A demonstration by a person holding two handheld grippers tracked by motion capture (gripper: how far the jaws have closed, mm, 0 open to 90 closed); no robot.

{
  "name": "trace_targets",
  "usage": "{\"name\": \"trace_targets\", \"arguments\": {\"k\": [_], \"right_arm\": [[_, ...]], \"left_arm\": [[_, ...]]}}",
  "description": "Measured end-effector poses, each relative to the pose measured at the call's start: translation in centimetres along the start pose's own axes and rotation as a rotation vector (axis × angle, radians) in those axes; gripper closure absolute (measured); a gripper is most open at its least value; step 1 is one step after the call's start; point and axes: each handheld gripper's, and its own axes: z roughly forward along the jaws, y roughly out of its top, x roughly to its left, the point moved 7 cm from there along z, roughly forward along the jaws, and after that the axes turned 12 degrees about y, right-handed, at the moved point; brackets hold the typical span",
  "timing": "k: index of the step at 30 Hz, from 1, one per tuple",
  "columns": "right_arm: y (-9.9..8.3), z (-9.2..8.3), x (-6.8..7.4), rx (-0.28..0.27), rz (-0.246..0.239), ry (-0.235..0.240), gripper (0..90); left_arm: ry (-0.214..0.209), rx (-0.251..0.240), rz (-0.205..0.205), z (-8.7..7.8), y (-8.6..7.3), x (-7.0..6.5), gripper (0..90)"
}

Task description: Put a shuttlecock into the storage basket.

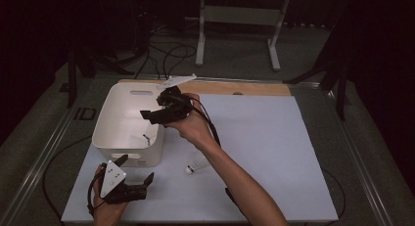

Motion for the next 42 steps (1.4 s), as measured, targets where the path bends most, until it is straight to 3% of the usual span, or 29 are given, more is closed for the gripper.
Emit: {"name": "trace_targets", "arguments": {"k": [10,17,33,42], "right_arm": [[-1.2,-1.5,-1.8,0.013,0.015,-0.069,14.1],[-1.6,-2.7,-2.8,-0.009,0.020,-0.117,13.8],[-3.4,-4.8,-4.8,0.008,0.024,-0.172,14.0],[-4.6,-5.3,-5.7,0.043,0.026,-0.192,12.7]], "left_arm": [[-0.001,0.000,0.001,0.0,0.0,-0.1,0.2],[0.000,0.000,0.001,0.0,0.0,-0.1,0.2],[-0.001,-0.001,-0.002,0.1,0.0,-0.2,0.2],[0.004,-0.002,-0.003,0.1,0.0,-0.1,0.2]]}}
